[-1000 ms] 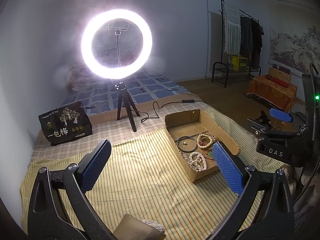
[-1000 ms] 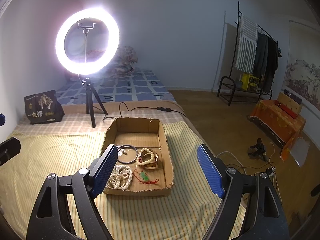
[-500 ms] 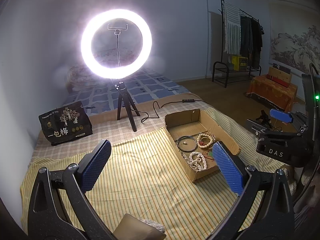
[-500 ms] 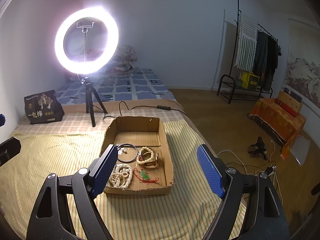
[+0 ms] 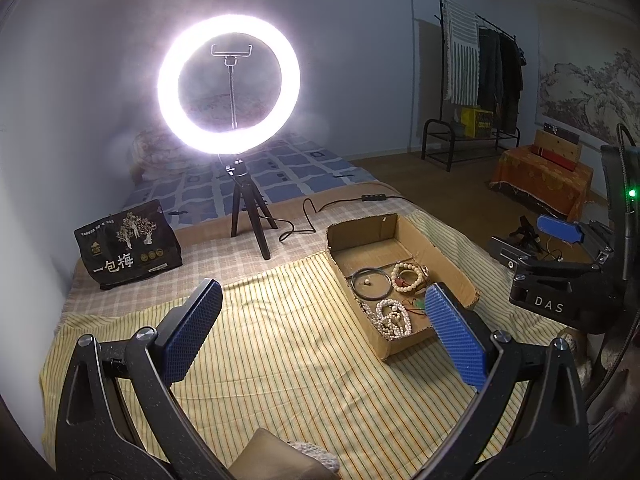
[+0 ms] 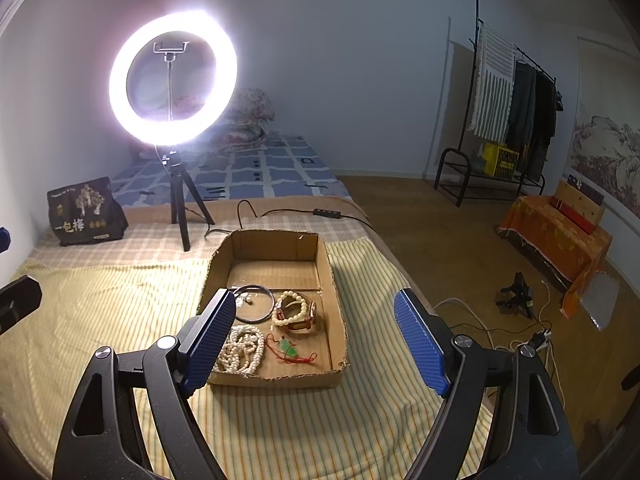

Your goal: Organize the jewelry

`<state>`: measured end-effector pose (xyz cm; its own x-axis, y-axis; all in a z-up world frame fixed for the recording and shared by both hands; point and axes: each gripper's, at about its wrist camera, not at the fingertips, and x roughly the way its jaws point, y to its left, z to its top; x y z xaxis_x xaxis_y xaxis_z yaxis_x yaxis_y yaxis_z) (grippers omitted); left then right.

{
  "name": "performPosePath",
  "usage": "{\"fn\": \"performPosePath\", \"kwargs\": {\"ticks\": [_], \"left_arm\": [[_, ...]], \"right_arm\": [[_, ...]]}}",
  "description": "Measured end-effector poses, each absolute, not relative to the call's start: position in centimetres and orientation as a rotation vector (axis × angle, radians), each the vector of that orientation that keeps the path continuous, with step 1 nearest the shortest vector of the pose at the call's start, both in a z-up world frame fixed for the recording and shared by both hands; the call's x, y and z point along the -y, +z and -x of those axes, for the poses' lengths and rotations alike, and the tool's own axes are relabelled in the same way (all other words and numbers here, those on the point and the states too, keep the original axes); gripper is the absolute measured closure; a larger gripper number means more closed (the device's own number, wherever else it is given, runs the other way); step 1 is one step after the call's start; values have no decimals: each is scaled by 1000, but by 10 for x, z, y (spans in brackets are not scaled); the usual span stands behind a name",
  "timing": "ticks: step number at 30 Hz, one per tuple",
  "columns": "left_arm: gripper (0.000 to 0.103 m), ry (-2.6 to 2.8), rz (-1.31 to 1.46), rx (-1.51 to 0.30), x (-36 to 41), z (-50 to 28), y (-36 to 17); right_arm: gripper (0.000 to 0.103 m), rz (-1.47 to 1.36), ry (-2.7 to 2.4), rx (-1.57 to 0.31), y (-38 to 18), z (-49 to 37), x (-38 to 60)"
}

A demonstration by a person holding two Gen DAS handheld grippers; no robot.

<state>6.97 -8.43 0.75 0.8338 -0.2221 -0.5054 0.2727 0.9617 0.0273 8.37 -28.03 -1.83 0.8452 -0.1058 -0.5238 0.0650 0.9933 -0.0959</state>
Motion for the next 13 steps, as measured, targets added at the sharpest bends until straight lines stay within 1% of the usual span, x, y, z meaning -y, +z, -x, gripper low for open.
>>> {"fn": "performPosePath", "kwargs": {"ticks": [13], "left_arm": [[0, -246, -97, -527, 80, -70, 6]], "right_arm": [[22, 81, -89, -572, -25, -81, 280]]}}
